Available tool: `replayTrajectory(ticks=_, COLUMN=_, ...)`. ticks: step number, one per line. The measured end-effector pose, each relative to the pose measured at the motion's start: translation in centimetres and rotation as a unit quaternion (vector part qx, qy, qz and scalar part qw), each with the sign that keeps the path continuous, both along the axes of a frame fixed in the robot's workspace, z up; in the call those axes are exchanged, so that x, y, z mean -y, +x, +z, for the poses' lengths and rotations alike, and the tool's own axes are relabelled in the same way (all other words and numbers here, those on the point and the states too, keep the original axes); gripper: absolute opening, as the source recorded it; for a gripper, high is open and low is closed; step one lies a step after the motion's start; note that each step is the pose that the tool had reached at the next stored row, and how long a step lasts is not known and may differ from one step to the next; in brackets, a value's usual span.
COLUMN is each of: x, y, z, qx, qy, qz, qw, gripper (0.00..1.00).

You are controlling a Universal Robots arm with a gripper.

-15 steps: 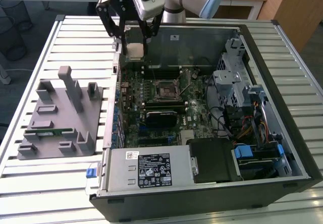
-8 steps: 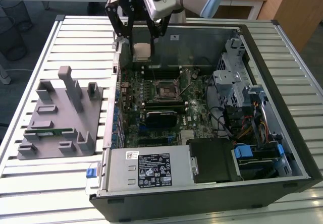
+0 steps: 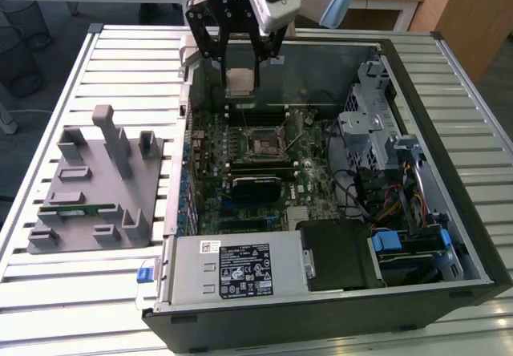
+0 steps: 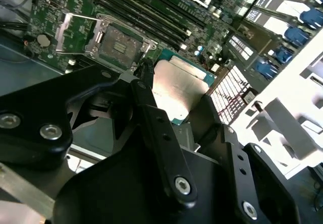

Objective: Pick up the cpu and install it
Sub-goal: 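Pick up the cpu and move it towards the insertion slot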

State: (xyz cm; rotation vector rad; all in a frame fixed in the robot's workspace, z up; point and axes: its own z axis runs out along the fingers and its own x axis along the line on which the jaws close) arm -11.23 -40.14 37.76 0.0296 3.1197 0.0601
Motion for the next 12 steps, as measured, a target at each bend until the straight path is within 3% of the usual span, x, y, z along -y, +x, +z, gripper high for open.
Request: replayTrajectory(ticks=12, x=-2.08, y=0.6, z=-0.05, qx=0.0, qy=-0.0001, qz=0.0, qw=1.0, gripper=0.53)
